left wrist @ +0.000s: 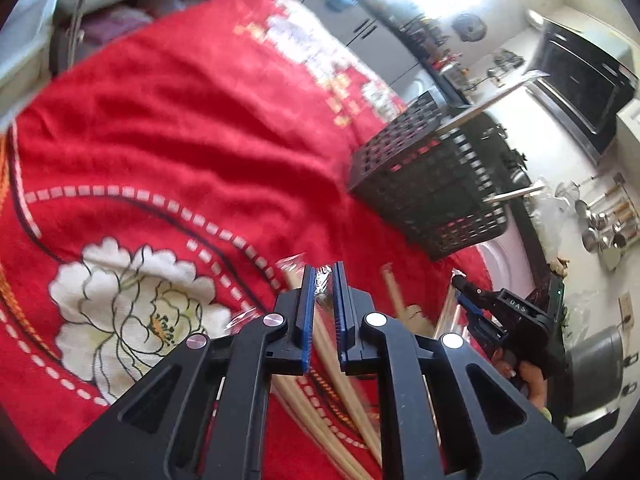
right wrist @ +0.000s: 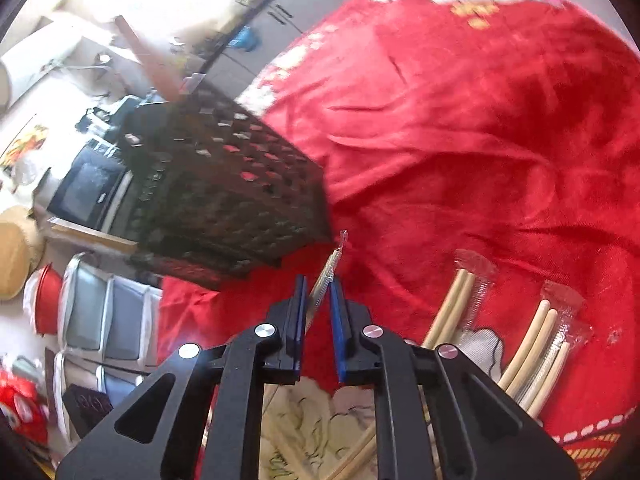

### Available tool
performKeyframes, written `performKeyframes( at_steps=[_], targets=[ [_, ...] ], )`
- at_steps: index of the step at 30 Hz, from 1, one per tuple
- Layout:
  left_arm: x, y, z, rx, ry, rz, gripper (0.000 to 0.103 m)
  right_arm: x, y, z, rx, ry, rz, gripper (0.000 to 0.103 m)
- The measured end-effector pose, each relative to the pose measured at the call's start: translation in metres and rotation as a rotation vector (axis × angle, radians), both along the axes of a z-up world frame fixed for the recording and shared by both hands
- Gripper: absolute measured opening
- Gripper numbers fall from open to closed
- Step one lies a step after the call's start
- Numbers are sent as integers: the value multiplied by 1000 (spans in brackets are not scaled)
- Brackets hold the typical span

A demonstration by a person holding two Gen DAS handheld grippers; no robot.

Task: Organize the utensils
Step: 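Close the left gripper on a sleeved chopstick while the right gripper grasps another, then carry the left gripper's chopstick over the caddy while the right gripper lowers its chopstick into it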

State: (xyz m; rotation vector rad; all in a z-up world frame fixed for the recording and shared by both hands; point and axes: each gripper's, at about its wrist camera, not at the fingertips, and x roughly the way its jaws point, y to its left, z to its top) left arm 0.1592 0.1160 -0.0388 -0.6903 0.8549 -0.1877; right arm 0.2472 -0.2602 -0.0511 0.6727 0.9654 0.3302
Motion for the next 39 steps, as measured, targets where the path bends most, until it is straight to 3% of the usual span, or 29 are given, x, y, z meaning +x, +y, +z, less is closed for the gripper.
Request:
performKeyframes(
  at_steps=[6,15,28,39],
  targets=[
    [-2,-16,41,63,-117,-41,4,-21,2,36,-42,-140,45,6],
    [14,-46,88,104,-225,-112,4,-47,0,85,-133,-321,59,6],
    [19,-74,150,142,-358,-166,3,-66,5,139,-212,-506,83,6],
    [24,-88,189,132,-439,-196,3,-74,3,168,-248,-615,69,6]
  ],
)
